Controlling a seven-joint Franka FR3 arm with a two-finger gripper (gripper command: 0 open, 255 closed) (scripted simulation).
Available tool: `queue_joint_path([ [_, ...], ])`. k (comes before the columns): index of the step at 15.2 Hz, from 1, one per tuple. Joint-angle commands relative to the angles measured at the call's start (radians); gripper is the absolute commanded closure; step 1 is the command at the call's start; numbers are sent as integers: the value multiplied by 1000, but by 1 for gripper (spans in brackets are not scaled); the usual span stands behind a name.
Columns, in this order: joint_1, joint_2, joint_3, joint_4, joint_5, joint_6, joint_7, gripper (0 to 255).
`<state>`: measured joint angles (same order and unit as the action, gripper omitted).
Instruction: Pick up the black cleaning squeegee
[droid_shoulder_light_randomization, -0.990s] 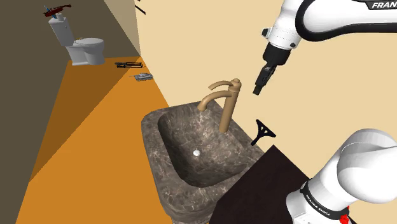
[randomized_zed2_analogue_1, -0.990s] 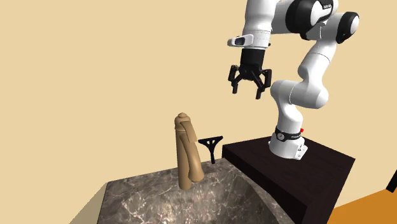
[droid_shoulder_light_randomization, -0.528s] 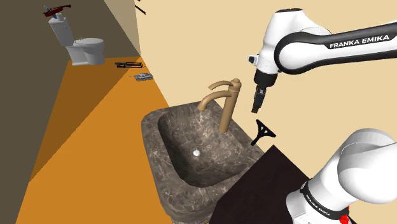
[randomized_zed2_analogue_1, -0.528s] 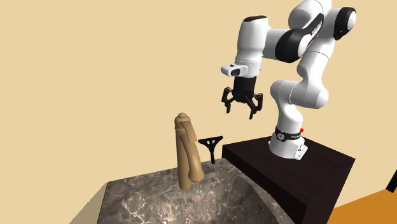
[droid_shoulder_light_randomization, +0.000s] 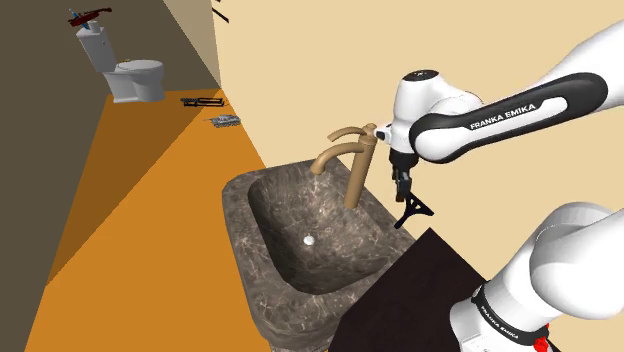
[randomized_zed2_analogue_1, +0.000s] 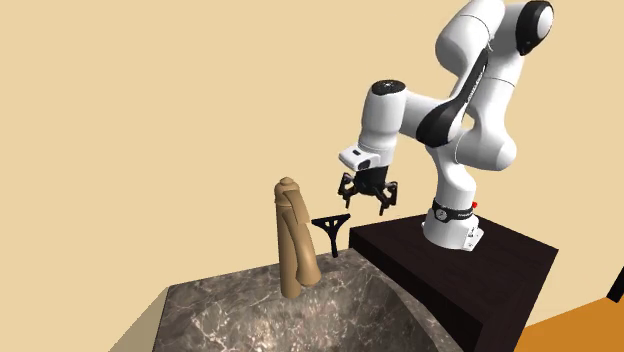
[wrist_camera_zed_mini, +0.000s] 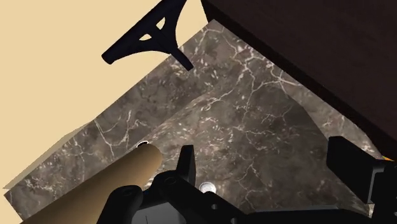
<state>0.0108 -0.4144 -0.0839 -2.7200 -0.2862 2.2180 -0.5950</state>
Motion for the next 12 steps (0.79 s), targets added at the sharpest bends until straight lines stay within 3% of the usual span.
queue_joint_path([
  [1, -17, 52, -11, -31, -60, 69, -36, 0],
  [7, -83, 279, -28, -44, -294, 264, -67, 0],
  [12, -137, 498, -61, 5, -585, 390, -4, 0],
])
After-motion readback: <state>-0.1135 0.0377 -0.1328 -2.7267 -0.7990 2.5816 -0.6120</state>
